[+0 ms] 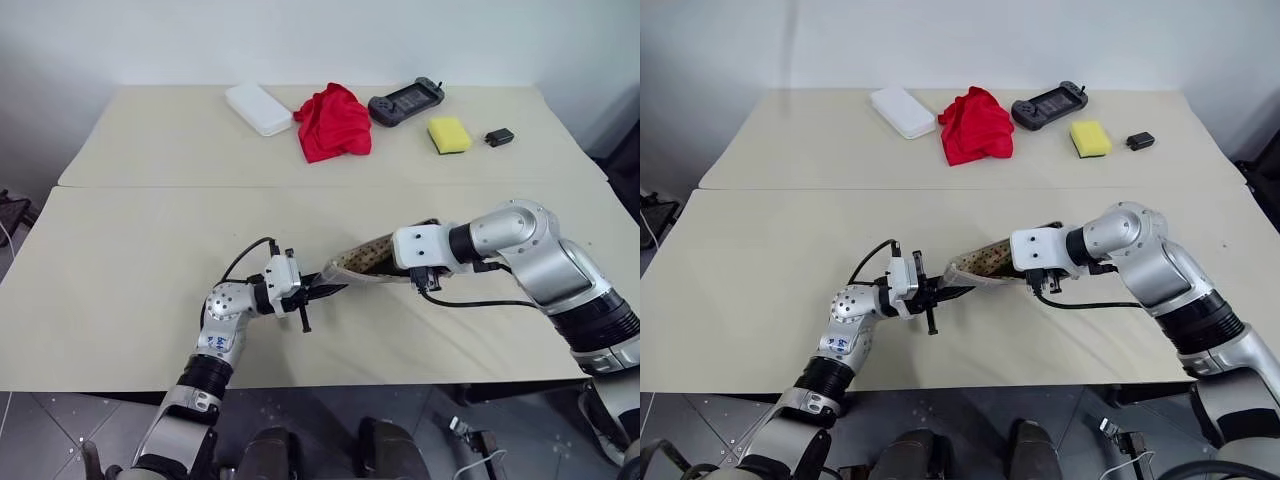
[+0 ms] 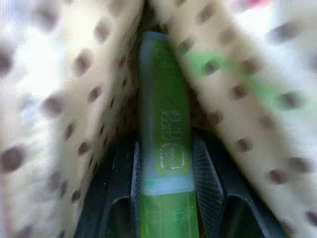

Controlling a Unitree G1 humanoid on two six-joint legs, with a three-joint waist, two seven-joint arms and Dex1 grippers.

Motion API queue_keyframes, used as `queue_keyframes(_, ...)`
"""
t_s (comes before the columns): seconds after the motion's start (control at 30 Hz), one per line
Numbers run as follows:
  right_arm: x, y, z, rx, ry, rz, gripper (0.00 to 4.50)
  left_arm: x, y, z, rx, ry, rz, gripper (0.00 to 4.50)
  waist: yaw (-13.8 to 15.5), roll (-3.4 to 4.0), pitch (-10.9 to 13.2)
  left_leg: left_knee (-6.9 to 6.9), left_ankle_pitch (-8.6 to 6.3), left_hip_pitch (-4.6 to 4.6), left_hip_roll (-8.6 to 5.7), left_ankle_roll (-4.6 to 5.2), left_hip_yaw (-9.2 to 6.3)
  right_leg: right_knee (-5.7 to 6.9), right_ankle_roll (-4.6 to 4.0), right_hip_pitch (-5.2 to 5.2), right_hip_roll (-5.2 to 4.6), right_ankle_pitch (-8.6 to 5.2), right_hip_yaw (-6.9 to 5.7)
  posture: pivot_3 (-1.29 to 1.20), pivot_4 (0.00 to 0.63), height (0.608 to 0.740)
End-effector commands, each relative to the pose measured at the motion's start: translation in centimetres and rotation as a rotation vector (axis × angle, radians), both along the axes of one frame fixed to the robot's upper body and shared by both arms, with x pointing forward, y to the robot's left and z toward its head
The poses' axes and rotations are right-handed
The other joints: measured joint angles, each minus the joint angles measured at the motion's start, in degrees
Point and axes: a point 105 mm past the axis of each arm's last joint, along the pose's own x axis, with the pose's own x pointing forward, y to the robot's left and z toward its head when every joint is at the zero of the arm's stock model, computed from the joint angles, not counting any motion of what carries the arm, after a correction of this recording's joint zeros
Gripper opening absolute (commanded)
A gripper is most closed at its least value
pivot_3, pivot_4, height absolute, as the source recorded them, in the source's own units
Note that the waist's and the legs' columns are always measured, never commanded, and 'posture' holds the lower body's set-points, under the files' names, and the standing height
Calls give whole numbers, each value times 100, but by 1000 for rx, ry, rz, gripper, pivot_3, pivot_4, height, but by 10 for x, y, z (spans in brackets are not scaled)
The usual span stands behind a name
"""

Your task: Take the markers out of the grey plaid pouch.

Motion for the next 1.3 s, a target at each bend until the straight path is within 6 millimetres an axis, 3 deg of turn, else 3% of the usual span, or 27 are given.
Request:
queue_keyframes(0.03,18,-43,46,107,-123,-193,1064,-3,20,-18,29,69,41,0,14,0,1,-1,0,0,-3,1,-1,0,0,1,-2,0,1,0,150,740)
queue_keyframes(0.13,6,-30,56,301,-83,-55,1064,-3,21,-19,22,84,51,0,28,0,1,0,0,-4,-3,1,-7,-6,3,2,-2,2,-2,0,150,740)
queue_keyframes(0.2,1,-32,58,406,-89,23,1064,-3,21,-19,19,94,56,0,21,-4,4,-1,1,-4,-4,2,-8,-10,6,8,0,3,-4,0,150,740)
queue_keyframes(0.43,-13,-35,34,411,56,66,1064,-1,20,-15,0,106,58,0,5,-2,4,-2,2,-1,-3,4,-2,-11,8,9,3,4,-4,0,150,740)
queue_keyframes(0.53,-27,-29,27,428,235,55,1064,0,18,-13,-16,114,54,0,20,-2,5,0,2,-2,-3,4,-4,-11,8,8,2,4,-3,0,150,740)
queue_keyframes(0.67,-53,-14,23,530,723,-48,1064,1,12,-9,-13,97,35,0,19,-1,5,2,2,-2,21,4,-13,-9,6,8,-4,6,-3,0,150,740)
queue_keyframes(0.73,-55,-9,26,572,806,-81,1064,1,10,-8,10,66,30,0,9,-1,5,3,1,-3,26,5,-13,-12,2,6,-6,8,-3,0,150,740)
queue_keyframes(0.8,-44,-2,33,654,786,-78,1064,1,6,-7,19,37,20,0,4,-1,5,3,-1,-3,30,3,-13,-15,-2,5,-6,11,-3,0,150,740)
queue_keyframes(0.93,-46,2,17,451,537,103,1064,-1,3,-8,0,71,0,0,29,0,4,-3,-3,-3,22,-1,-7,-17,-4,1,-3,12,-5,0,150,740)
queue_keyframes(1.0,-54,5,30,490,623,134,1064,1,4,-7,-11,82,17,0,23,0,4,-4,-4,-4,-4,1,-3,-17,0,1,-3,13,-2,0,150,740)
queue_keyframes(1.07,-64,0,35,487,717,136,1064,2,6,-6,-14,80,32,0,30,0,4,-1,-3,-6,-4,4,-2,-18,2,1,-4,15,-1,0,150,740)
queue_keyframes(1.2,-67,-24,18,360,685,70,1064,8,14,3,-66,92,73,0,38,-1,4,3,-3,-7,-1,5,-8,-20,2,3,-4,15,-3,0,150,740)
queue_keyframes(1.3,-74,-34,30,394,649,72,1064,10,28,5,-94,130,109,0,18,-1,5,1,-4,-6,0,5,-5,-22,3,4,-5,15,-2,0,150,740)
